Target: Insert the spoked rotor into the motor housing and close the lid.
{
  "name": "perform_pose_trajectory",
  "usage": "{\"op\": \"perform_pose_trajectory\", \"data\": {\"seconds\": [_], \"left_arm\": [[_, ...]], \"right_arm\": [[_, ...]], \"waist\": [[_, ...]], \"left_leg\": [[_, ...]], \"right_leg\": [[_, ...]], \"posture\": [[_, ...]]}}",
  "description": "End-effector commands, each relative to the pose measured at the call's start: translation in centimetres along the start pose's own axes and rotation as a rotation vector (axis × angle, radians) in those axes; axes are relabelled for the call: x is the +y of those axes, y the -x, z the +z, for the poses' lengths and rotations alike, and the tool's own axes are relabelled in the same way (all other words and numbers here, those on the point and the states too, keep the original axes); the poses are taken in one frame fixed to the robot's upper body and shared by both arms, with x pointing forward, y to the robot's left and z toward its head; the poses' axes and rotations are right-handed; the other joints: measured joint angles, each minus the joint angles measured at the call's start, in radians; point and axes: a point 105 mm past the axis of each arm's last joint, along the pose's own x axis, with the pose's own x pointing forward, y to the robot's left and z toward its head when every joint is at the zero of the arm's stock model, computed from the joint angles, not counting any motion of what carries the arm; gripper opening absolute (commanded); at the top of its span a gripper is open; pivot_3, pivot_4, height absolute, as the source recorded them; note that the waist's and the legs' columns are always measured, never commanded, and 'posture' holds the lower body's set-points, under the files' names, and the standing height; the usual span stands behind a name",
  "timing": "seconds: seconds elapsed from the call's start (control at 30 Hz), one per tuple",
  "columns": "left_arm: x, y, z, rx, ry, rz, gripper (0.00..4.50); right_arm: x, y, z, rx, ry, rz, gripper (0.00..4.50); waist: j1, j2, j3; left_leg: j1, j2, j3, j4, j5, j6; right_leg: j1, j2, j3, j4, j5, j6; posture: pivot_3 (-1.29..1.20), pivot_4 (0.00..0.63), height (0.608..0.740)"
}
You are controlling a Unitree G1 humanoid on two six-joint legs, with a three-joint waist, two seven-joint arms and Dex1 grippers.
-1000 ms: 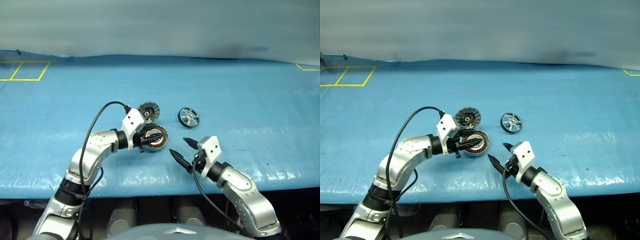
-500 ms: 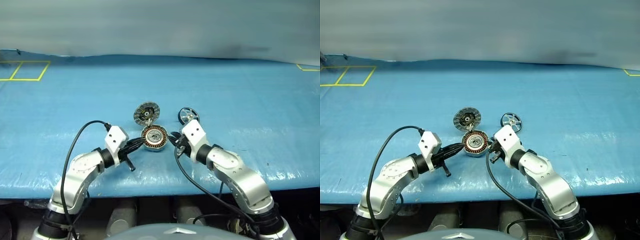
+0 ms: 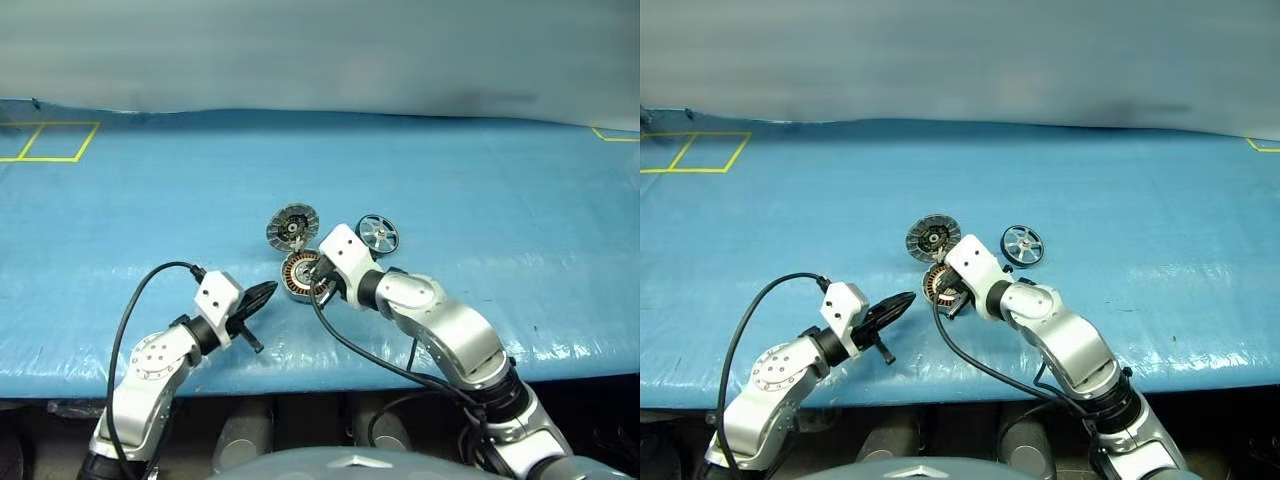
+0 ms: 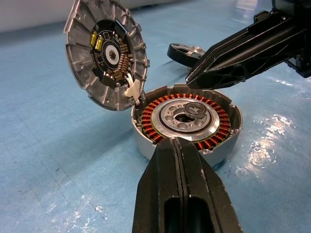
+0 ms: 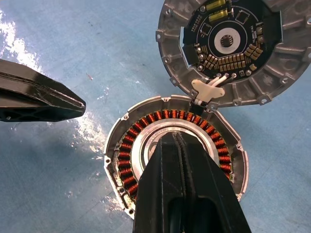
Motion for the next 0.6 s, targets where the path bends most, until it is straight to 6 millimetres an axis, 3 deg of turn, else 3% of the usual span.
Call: {"op": "perform_pose_trajectory", "data": {"seconds": [0.03, 0.6], "left_arm": [[0.0, 0.1, 0.3, -0.022, -0.019, -0.001, 0.0], [0.0, 0.0, -0.6, 0.004, 0.002, -0.006, 0.0]], "right_arm": [[0.0, 0.0, 0.6, 0.014, 0.035, 0.007, 0.04], [-1.0, -0.8, -0.6, 0.13, 0.113, 0.041, 0.04]], "waist": [[0.0, 0.0, 0.0], [-0.008, 0.0, 0.0]], "left_leg": [[0.0, 0.0, 0.0, 0.0, 0.0, 0.0], [0.0, 0.0, 0.0, -0.001, 0.0, 0.0]], "right_leg": [[0.0, 0.0, 0.0, 0.0, 0.0, 0.0], [0.0, 0.0, 0.0, 0.0, 0.0, 0.0]], "posture": [[0.0, 0.15, 0.74], [0.0, 0.15, 0.74]]}}
